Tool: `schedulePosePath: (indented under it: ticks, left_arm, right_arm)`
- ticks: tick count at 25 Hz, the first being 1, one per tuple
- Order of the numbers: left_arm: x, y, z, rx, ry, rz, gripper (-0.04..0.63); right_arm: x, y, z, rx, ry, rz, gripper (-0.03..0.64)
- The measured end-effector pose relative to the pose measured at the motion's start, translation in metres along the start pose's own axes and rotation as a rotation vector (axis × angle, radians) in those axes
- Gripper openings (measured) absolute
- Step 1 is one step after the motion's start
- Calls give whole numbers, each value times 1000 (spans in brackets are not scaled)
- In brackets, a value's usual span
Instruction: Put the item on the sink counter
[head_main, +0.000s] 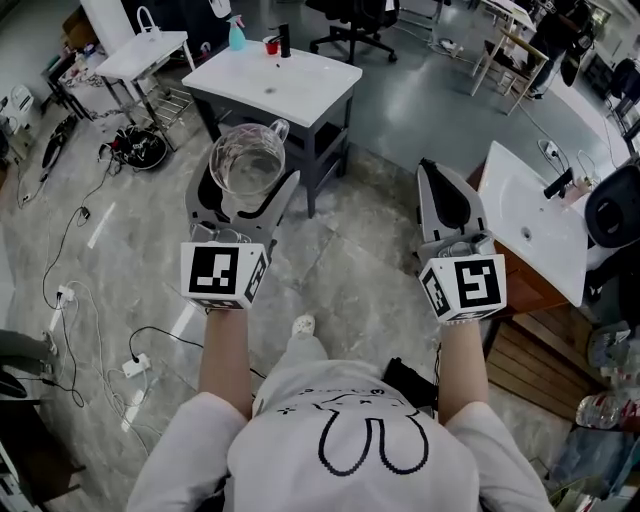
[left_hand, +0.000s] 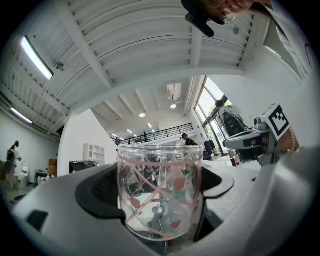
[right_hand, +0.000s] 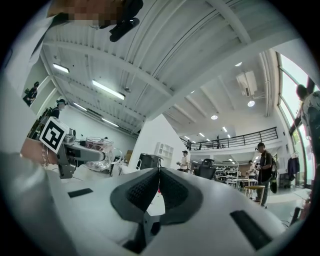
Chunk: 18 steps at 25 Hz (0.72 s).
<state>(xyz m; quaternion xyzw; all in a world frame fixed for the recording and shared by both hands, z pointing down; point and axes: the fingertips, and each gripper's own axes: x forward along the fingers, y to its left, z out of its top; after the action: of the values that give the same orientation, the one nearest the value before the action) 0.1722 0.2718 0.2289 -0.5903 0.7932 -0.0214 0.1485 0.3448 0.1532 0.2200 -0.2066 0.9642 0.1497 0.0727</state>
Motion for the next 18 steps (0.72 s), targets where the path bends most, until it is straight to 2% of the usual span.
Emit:
schedulePosePath:
  ticks: [10, 18]
  left_arm:
    - [101, 94, -32, -10, -18, -73, 456]
    - [153, 138, -49, -22, -28, -117, 457]
  right_arm:
    - [126, -3, -23, -14, 31, -59, 28]
    - [189, -1, -37, -13, 43, -89, 28]
